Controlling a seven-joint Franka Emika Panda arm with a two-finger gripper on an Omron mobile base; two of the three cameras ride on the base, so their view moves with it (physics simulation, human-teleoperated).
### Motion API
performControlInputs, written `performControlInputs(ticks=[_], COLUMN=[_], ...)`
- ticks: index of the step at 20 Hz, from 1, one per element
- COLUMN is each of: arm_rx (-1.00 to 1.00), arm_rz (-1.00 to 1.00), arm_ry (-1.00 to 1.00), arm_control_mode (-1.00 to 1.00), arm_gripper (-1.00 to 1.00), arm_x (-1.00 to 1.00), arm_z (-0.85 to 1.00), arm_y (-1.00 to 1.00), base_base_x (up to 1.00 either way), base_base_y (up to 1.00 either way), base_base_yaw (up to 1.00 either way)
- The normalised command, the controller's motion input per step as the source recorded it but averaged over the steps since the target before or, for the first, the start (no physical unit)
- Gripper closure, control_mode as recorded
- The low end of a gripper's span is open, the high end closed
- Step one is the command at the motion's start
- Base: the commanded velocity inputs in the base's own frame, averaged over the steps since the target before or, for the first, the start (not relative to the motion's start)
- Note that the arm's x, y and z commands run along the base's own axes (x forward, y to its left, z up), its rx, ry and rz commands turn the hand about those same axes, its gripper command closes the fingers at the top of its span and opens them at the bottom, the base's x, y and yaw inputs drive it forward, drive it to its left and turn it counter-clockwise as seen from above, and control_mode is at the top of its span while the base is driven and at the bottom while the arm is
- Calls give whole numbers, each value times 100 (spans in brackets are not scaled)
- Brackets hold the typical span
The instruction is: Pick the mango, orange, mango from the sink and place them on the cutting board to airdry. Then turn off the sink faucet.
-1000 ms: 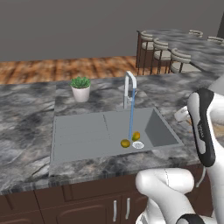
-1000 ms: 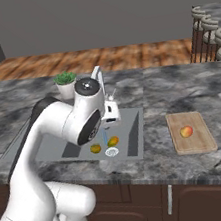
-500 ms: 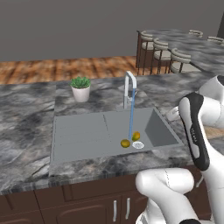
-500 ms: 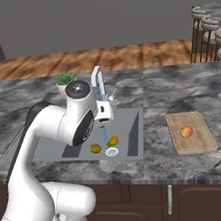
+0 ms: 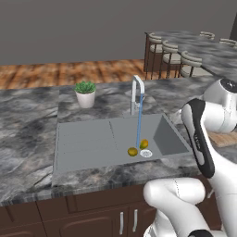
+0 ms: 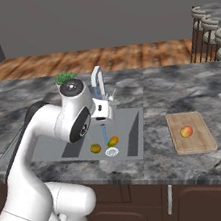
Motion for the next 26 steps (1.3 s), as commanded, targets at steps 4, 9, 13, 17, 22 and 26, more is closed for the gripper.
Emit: performControlInputs(ticks=[4,9,13,17,22,26], arm_rx=[0,0,0,0,0,0], arm_rz=[0,0,-3,-6,-6,-4], arm_ry=[0,0,0,3,5,7], arm_control_mode=[-100,-100,-100,-100,-100,-100], arm_gripper=[-100,-100,-100,-100,-100,-100], arm_x=[-6,13,20,23,25,24], arm_z=[-2,-15,-31,-31,-26,-19], arm_y=[2,10,15,6,6,5], base_base_x=[0,0,0,0,0,0], base_base_y=[0,0,0,0,0,0], base_base_yaw=[0,0,0,0,0,0])
